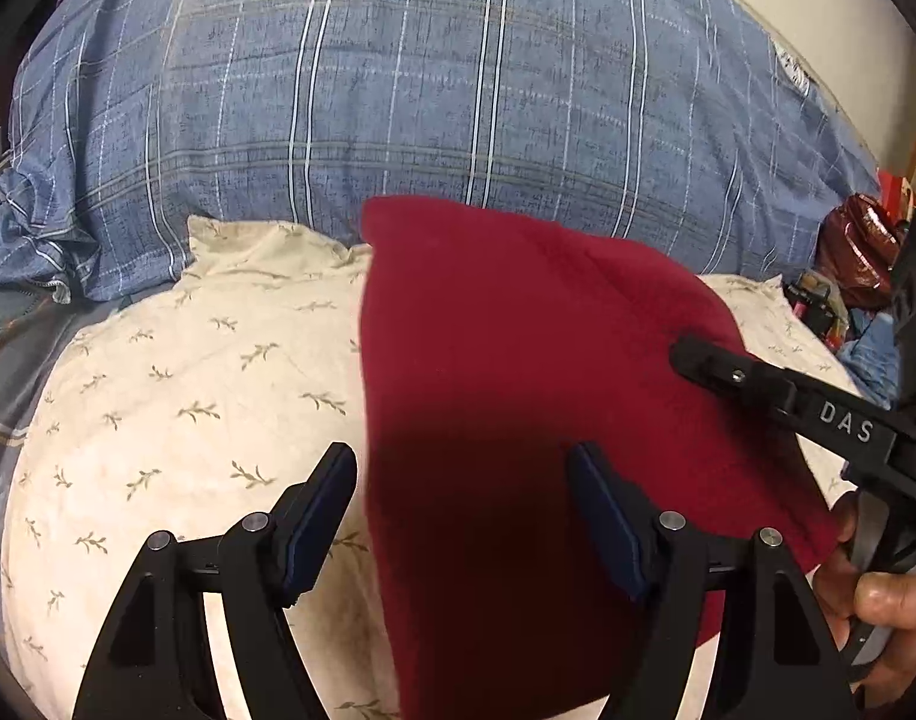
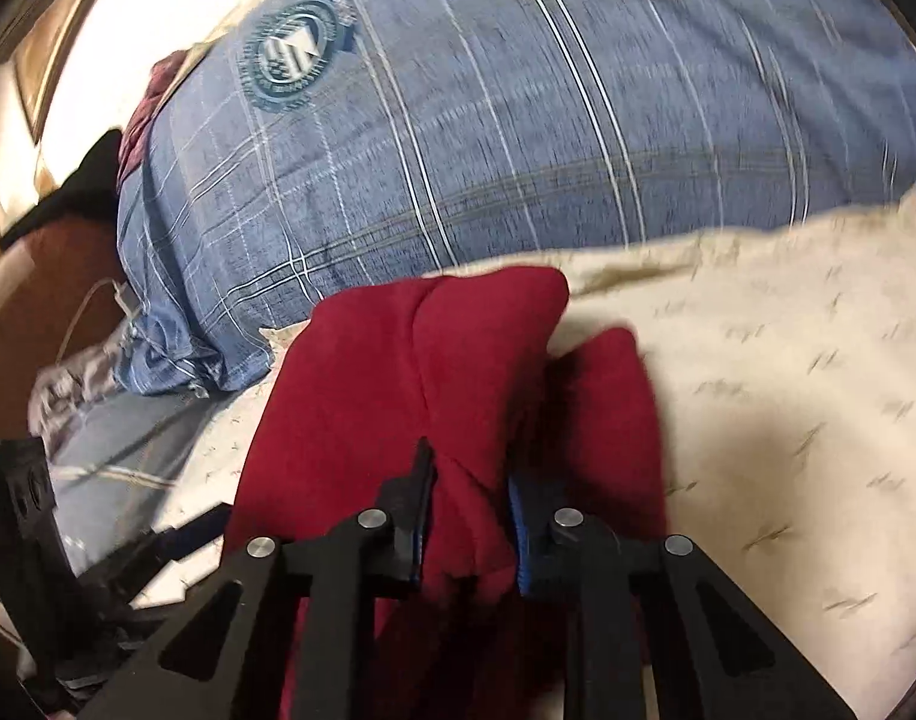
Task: Fold small clothes
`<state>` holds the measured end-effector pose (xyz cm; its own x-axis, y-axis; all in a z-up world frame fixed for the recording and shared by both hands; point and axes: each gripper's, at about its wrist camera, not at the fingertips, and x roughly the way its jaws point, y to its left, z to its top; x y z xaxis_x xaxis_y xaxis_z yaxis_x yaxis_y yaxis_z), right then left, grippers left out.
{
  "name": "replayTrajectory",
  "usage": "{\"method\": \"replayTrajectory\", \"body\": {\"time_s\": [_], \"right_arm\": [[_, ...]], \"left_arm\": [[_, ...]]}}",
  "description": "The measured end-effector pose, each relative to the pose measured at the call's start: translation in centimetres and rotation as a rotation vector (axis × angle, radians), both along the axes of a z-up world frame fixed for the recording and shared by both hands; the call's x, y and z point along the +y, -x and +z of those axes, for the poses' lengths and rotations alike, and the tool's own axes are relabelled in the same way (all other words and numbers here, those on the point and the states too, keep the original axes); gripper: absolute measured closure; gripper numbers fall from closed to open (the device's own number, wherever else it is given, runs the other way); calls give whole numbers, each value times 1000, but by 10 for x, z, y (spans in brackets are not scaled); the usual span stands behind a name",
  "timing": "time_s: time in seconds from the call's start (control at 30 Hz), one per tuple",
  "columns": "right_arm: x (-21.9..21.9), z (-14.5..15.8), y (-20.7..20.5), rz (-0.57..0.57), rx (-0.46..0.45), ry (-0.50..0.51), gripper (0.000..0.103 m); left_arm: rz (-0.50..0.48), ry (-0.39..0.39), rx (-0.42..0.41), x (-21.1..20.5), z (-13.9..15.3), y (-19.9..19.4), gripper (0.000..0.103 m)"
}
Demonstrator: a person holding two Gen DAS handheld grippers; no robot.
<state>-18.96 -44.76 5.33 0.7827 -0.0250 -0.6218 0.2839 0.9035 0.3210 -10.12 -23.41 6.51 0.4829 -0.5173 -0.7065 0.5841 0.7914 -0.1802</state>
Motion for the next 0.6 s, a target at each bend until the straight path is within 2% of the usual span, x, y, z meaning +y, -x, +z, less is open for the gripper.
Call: {"method": "replayTrajectory", "body": {"time_s": [0.1,0.2,0.3,0.33,0.37,0.47,0.6], "right_arm": [[-8,-1,3,-37,33,46,84],[-24,-20,-1,-47,67,-56,83],[-31,-15,6,-64,30,-102,59],[-34,-12,8,-77,21,-97,40],[-38,-7,11,-105,2,-80,26],[-47,-10,14,-115,-32,-93,23],[-54,-41,-7,-43,56,-215,22]], "left_arm": [[9,17,-8,6,4,-1,30],[20,34,37,9,-3,-7,29],[25,56,75,10,-8,-14,29],[23,59,78,10,-9,-16,28],[19,64,84,9,-10,-18,28],[4,93,131,9,-16,-25,23],[0,130,202,9,-29,-40,15]]}}
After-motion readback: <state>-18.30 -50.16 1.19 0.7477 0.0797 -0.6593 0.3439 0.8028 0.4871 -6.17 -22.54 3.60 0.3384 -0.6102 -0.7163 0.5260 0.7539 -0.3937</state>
